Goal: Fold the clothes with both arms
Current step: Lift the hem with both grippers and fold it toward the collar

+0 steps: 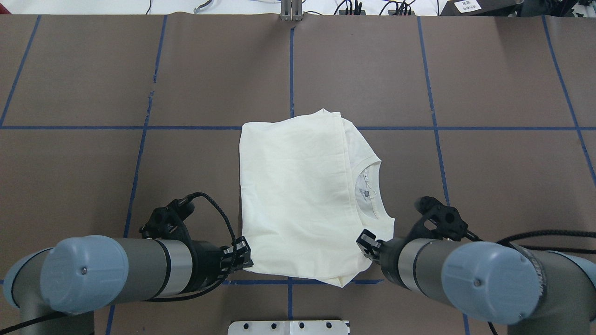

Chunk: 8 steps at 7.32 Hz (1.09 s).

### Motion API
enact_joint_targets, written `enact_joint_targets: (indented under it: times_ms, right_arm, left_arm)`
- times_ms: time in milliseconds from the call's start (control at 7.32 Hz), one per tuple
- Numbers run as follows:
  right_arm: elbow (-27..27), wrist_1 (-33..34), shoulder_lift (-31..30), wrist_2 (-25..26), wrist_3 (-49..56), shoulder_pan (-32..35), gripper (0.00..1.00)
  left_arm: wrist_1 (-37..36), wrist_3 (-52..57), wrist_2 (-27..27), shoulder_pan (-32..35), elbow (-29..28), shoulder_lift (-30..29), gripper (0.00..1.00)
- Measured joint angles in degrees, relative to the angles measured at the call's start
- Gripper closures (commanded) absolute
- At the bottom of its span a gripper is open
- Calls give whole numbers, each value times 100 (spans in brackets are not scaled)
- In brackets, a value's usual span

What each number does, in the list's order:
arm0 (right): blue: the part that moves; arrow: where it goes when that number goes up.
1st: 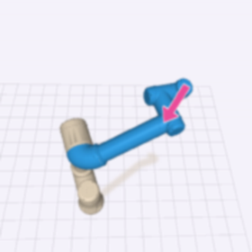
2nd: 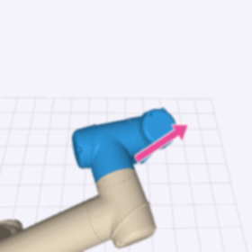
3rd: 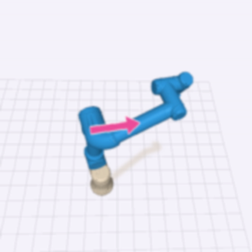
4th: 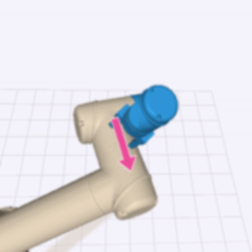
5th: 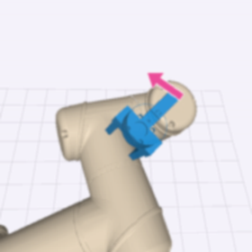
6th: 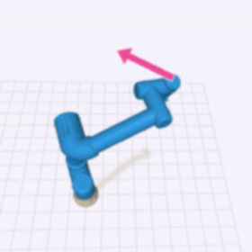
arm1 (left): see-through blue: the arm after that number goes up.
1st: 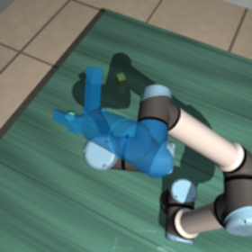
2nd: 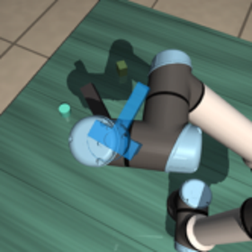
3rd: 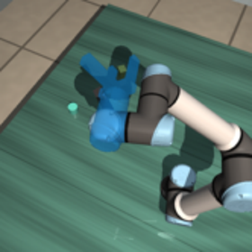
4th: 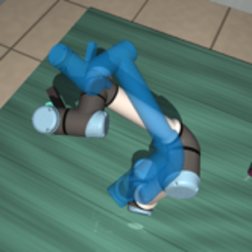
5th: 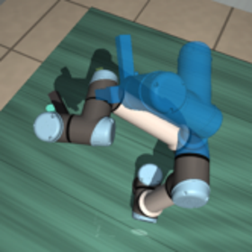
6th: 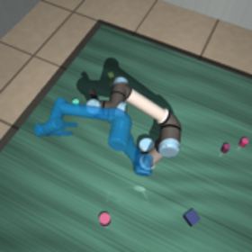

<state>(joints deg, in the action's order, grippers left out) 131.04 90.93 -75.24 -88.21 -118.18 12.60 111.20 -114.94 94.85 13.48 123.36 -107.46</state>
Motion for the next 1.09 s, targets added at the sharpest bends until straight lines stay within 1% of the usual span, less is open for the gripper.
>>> enact_joint_targets:
  times_ms: [137,273,410,683,820,956,1093]
  right_arm:
    - [-380,283,561,-241,324,437,100]
    - [-763,385,930,-478,662,855,100]
    - [-1152,348,1171,-666,1021,1232,100]
    - [-2104,-47,1585,-1203,1604,1968,100]
    - [-2723,-295,1855,-1407,1842,2236,100]
    - [-3424,-561,2176,-1532,2042,2437,100]
    - [-3992,-794,2427,-1637,2224,2573,100]
  left_arm:
    - [-115,163,12,296,-85,-121,100]
    - [-150,422,18,610,-330,-306,100]
    - [-142,692,21,940,-683,-539,100]
    - [51,1211,24,1581,-1618,-1061,100]
    - [334,1369,22,1802,-2111,-1251,100]
    - [620,1485,19,1956,-2577,-1401,100]
    - [860,1592,15,2044,-3027,-1560,100]
